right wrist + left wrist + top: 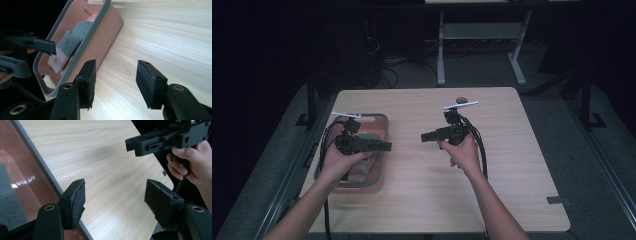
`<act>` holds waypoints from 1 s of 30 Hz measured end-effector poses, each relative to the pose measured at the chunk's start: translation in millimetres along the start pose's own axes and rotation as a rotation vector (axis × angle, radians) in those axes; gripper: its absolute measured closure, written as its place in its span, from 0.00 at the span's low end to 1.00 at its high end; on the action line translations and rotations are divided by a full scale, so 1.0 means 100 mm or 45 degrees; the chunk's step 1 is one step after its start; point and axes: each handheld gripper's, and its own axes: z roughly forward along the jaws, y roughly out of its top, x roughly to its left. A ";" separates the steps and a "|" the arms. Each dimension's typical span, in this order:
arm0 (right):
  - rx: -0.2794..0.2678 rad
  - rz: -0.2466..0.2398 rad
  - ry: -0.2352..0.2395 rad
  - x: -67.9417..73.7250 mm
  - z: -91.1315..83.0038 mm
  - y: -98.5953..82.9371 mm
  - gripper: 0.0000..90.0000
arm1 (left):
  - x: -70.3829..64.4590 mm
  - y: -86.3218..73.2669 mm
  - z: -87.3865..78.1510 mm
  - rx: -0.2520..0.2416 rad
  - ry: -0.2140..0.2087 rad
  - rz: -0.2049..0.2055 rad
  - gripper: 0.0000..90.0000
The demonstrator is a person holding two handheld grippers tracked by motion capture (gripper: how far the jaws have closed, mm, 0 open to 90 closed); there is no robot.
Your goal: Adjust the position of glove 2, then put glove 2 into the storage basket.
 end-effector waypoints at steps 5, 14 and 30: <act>0.000 0.021 -0.006 -0.07 -0.05 -0.04 0.55 | -0.04 0.01 0.06 0.012 -0.005 0.012 0.37; -0.027 0.036 -0.023 -0.20 -0.16 -0.09 0.54 | -0.08 0.03 0.17 0.033 -0.016 0.024 0.36; -0.053 0.092 -0.050 -0.42 -0.37 -0.23 0.54 | -0.25 0.06 0.44 0.076 -0.062 0.065 0.36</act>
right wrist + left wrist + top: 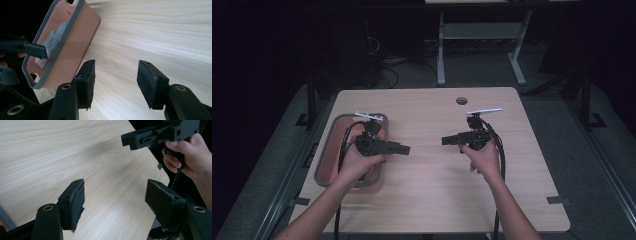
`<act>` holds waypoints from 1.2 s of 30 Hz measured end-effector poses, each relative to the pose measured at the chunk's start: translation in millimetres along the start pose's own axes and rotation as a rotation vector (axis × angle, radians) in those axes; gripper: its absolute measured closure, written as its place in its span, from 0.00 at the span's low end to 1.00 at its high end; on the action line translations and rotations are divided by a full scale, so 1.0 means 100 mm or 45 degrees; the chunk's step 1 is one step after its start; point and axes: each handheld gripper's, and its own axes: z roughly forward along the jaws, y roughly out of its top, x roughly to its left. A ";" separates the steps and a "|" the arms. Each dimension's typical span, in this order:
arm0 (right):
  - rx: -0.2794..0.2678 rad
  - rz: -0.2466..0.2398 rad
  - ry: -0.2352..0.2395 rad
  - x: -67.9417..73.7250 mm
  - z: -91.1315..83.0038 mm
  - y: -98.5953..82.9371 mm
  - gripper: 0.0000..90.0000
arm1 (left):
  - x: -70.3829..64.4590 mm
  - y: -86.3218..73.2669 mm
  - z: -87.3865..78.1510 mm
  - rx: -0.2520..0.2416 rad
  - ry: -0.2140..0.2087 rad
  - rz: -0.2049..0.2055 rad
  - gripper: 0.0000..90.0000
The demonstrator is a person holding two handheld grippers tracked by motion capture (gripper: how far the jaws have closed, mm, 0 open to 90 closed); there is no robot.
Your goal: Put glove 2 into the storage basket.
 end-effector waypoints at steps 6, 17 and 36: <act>-0.012 0.010 -0.012 -0.09 -0.08 -0.04 0.53 | -0.06 0.02 0.10 0.021 -0.012 0.017 0.36; -0.029 0.030 -0.020 -0.21 -0.19 -0.12 0.52 | -0.14 -0.01 0.24 0.035 -0.032 0.026 0.35; -0.056 0.110 -0.049 -0.62 -0.44 -0.36 0.50 | -0.28 -0.09 0.63 0.075 -0.087 0.036 0.35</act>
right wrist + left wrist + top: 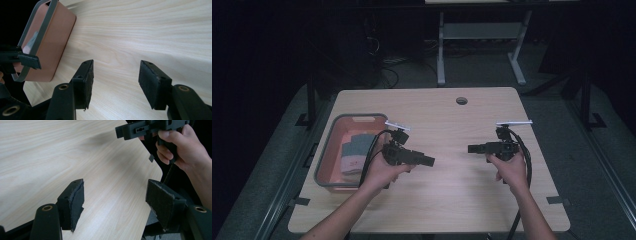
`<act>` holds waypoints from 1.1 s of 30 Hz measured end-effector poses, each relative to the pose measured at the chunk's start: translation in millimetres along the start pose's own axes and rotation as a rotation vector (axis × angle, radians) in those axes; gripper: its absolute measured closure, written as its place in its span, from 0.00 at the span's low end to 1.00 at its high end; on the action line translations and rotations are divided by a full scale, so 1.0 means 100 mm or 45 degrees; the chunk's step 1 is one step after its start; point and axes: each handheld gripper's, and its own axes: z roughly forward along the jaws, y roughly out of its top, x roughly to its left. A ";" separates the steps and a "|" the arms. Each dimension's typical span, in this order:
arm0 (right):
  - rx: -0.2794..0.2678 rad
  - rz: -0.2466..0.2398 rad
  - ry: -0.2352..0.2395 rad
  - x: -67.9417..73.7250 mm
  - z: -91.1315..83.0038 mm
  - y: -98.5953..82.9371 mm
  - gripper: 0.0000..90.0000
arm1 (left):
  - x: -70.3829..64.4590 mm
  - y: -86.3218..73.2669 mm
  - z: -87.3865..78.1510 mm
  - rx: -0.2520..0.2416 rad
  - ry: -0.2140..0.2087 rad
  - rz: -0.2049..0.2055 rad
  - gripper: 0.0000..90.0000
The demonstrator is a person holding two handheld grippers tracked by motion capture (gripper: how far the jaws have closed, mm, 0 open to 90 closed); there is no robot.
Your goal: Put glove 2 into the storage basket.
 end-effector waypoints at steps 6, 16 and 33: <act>0.001 0.005 -0.005 -0.08 -0.04 -0.06 0.50 | -0.02 -0.03 0.09 0.018 -0.014 0.009 0.34; 0.001 0.005 -0.007 -0.18 -0.16 -0.23 0.48 | -0.08 -0.12 0.21 0.013 -0.037 0.024 0.34; 0.012 0.011 -0.012 -0.35 -0.29 -0.49 0.46 | -0.13 -0.36 0.37 0.055 -0.047 0.071 0.33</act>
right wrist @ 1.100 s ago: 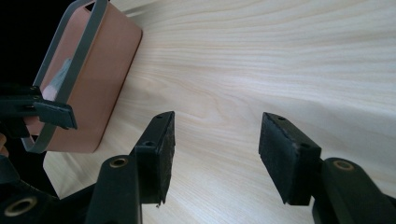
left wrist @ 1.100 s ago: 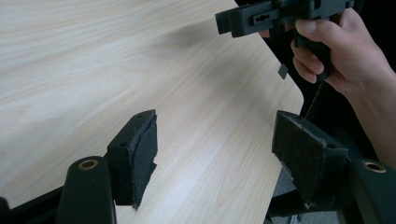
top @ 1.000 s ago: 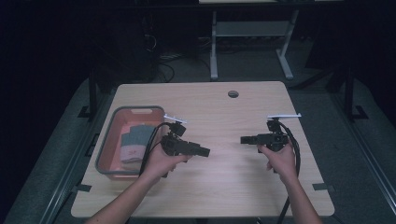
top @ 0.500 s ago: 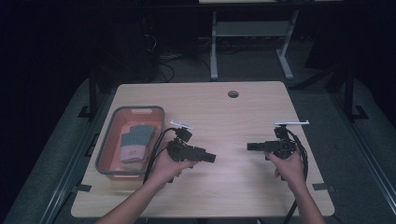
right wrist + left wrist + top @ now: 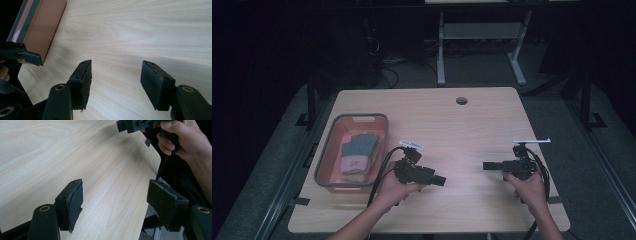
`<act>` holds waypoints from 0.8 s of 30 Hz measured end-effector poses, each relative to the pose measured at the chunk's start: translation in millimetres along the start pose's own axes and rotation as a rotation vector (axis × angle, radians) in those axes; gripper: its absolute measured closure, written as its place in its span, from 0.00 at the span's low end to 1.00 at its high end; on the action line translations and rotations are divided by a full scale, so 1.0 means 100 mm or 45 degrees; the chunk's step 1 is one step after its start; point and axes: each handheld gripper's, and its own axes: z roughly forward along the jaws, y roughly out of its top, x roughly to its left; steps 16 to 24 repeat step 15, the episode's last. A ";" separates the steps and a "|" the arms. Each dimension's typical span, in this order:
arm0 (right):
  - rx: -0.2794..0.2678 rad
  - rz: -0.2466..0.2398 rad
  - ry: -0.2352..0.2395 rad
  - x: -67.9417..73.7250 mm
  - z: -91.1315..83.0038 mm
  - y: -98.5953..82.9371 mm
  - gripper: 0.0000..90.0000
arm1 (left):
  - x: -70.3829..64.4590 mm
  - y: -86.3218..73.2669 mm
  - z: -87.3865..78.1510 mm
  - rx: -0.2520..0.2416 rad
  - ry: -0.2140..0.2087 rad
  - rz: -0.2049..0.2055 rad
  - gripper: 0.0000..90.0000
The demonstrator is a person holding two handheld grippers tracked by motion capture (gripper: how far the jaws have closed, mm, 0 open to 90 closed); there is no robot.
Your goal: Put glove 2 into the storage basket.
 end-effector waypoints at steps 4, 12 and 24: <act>0.000 0.005 -0.005 -0.03 -0.03 -0.07 0.45 | 0.00 -0.06 0.03 0.004 -0.004 0.006 0.33; -0.033 -0.036 0.011 -0.05 -0.06 -0.29 0.44 | -0.06 -0.21 0.02 -0.074 -0.076 0.029 0.31; -0.051 -0.084 0.033 0.00 -0.06 -0.44 0.41 | -0.14 -0.29 0.01 -0.091 -0.112 0.047 0.27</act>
